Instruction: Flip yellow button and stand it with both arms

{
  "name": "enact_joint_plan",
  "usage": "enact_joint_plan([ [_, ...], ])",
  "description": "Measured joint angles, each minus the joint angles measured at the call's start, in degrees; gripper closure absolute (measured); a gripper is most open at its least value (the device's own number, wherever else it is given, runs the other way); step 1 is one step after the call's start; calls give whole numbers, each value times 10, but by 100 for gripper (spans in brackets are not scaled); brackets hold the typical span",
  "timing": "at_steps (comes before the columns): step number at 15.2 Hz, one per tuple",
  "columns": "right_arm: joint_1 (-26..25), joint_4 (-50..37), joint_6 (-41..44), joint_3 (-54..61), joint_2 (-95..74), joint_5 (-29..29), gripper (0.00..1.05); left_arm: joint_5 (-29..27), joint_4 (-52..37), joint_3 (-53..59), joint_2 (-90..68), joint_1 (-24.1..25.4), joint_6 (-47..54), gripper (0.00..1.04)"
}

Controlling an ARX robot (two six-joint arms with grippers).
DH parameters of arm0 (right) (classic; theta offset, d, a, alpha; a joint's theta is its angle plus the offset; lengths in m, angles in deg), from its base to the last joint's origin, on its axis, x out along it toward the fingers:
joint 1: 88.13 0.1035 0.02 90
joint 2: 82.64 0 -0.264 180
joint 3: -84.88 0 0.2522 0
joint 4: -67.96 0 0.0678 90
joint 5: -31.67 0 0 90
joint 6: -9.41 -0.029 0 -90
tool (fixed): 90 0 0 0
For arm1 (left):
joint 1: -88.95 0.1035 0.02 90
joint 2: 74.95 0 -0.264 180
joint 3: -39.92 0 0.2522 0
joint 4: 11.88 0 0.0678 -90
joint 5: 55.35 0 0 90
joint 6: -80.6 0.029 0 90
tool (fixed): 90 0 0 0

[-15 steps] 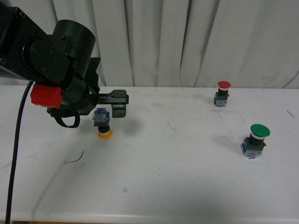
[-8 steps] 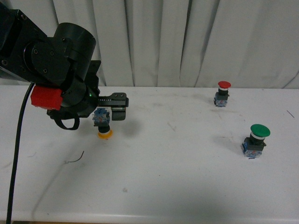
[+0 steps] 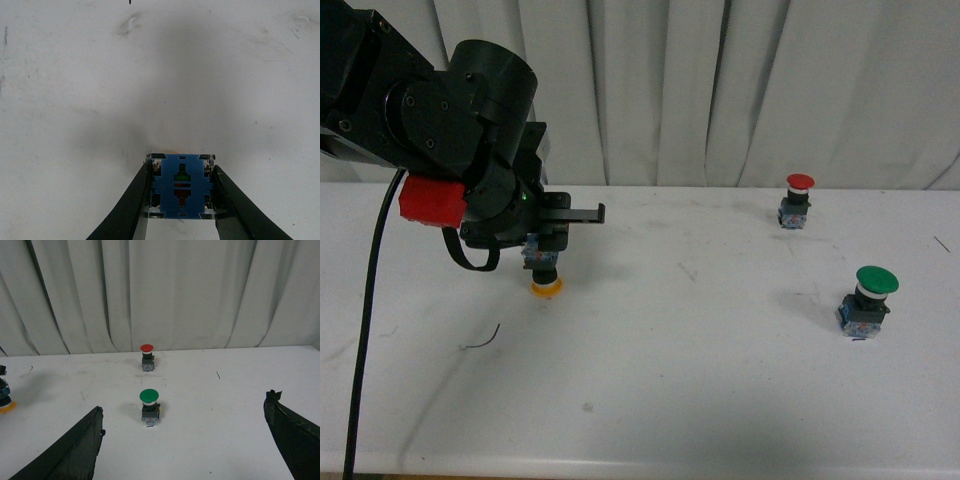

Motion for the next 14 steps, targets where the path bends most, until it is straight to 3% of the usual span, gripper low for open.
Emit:
enact_joint_plan([
  [7,0,0,0,0,0,0,7,16,-18,35,37,-1,0,74],
  [14,0,0,0,0,0,0,7,74,-139,282,363,-47,0,74],
])
